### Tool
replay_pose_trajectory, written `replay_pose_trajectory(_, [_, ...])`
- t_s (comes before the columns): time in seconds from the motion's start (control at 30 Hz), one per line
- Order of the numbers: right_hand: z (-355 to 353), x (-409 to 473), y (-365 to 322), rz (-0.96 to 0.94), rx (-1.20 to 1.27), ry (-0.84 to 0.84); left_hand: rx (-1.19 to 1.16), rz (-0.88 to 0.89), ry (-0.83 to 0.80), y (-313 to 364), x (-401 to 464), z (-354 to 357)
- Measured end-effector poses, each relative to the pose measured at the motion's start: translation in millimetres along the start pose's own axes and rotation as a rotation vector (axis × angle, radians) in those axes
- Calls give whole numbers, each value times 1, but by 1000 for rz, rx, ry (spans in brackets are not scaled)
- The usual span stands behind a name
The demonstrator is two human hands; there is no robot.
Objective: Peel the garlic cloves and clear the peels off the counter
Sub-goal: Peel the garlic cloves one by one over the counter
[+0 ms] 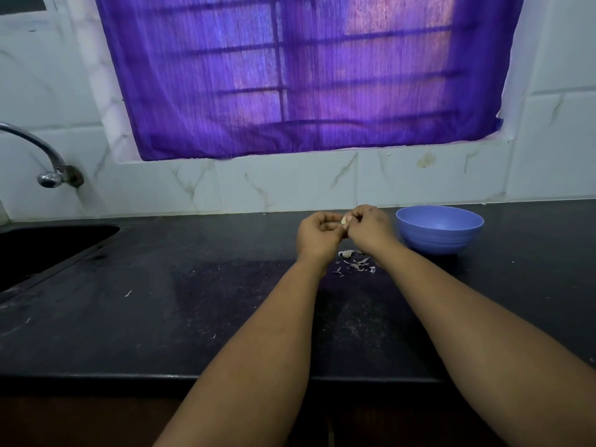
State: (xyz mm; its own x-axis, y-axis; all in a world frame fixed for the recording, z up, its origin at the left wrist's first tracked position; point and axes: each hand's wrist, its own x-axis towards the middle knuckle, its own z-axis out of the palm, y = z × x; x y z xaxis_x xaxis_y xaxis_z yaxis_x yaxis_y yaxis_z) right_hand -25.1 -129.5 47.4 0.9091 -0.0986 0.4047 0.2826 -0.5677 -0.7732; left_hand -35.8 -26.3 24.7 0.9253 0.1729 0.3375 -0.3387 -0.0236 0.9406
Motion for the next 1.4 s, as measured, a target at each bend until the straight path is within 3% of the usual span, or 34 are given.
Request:
replay_pose_trajectory(0.17, [6, 3, 1, 48, -41, -1, 67, 30, 9, -3, 3, 3])
replay_pose_trajectory(0.27, [3, 7, 7, 104, -65, -59, -18, 58, 14, 1, 5, 3])
replay_pose_trajectory(0.4, [-9, 13, 25, 196, 56, -54, -43, 58, 32, 1, 9, -3])
replay_pose_trajectory(0.77, [-22, 4, 18, 79, -20, 0, 123, 56, 30, -6, 7, -3])
replay_pose_trajectory(0.9, [-20, 6, 17, 53, 103, -3, 336, 77, 7, -7, 8, -6])
replay_pose_trajectory(1.07, [-15, 5, 18, 9, 264, -176, 414, 116, 27, -8, 10, -7])
replay_pose_trajectory(1.4, [-21, 9, 22, 55, 421, -157, 311, 147, -81, -9, 12, -9])
